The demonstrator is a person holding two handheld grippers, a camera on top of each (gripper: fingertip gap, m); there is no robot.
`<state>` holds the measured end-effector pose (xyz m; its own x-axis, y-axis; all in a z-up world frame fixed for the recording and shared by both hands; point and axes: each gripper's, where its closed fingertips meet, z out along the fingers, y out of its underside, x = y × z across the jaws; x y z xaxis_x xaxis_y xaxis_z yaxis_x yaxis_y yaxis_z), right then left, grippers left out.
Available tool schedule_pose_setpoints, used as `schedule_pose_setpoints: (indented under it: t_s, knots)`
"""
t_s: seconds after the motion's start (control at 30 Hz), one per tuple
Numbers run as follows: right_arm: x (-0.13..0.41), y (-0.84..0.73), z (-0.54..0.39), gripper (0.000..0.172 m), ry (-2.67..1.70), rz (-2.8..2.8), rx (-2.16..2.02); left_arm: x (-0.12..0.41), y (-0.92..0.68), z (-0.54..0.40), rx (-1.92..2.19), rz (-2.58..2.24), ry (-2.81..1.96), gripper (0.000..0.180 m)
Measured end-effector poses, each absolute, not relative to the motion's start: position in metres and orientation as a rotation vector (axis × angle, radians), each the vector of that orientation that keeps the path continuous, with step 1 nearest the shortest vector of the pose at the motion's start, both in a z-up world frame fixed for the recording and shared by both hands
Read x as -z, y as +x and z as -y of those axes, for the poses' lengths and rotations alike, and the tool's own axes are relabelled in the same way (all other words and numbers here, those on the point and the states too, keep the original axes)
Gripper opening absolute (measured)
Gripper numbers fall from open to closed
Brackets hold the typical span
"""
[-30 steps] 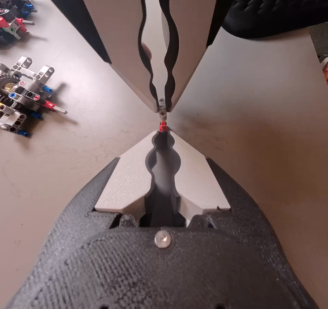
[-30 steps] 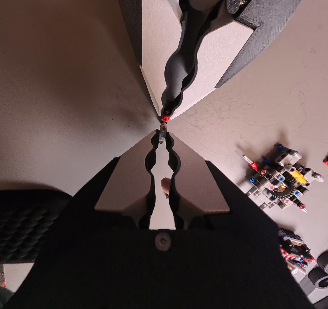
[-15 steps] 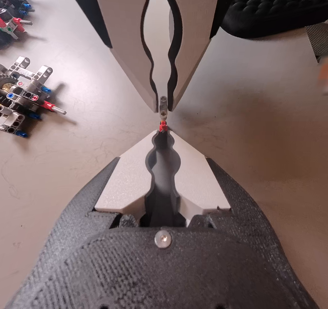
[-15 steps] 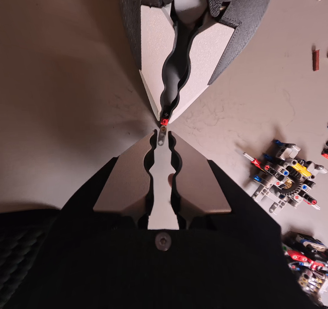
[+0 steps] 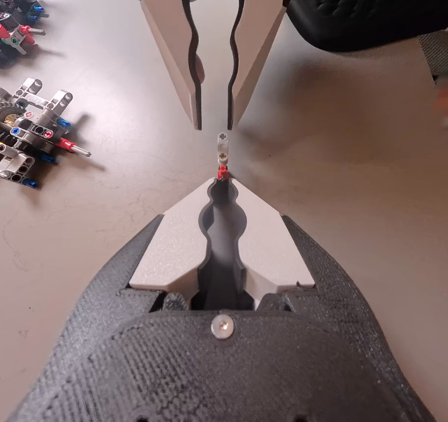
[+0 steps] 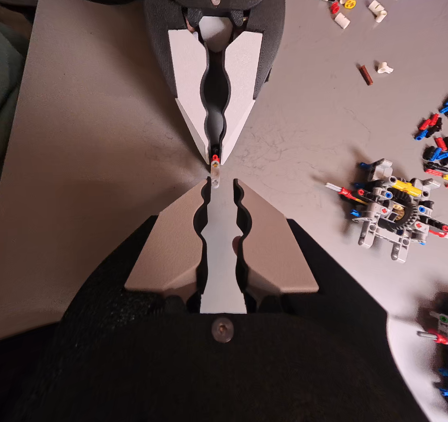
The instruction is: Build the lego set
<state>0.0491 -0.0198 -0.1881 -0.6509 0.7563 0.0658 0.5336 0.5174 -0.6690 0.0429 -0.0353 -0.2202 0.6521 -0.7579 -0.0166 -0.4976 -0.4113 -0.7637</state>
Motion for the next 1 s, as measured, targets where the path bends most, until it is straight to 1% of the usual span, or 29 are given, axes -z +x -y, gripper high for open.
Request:
schedule_pose_setpoints:
  t_s: [0.03, 0.23, 0.47, 0.8, 0.87, 1.0]
  knots:
    - [0.188, 0.05, 0.02, 0.017, -1.073, 2.396, -0.899, 0.22, 0.043, 0.035, 0.43, -0.971, -2.096, 0.006]
    - [0.19, 0.044, 0.03, 0.015, -1.04, 2.379, -0.928, 0.22, 0.043, 0.035, 0.427, -0.972, -2.095, 0.006]
    - [0.197, 0.041, 0.035, 0.005, -1.012, 2.412, -0.887, 0.22, 0.043, 0.036, 0.433, -0.972, -2.096, 0.006]
    - [0.202, 0.042, 0.035, 0.005, -0.928, 2.667, -0.757, 0.22, 0.044, 0.036, 0.461, -0.983, -2.097, 0.006]
    - [0.214, 0.043, 0.034, 0.006, -0.917, 2.736, -0.688, 0.22, 0.044, 0.036, 0.468, -0.989, -2.097, 0.006]
    - [0.212, 0.042, 0.038, 0.005, -0.925, 2.727, -0.785, 0.22, 0.044, 0.038, 0.473, -0.995, -2.093, 0.006]
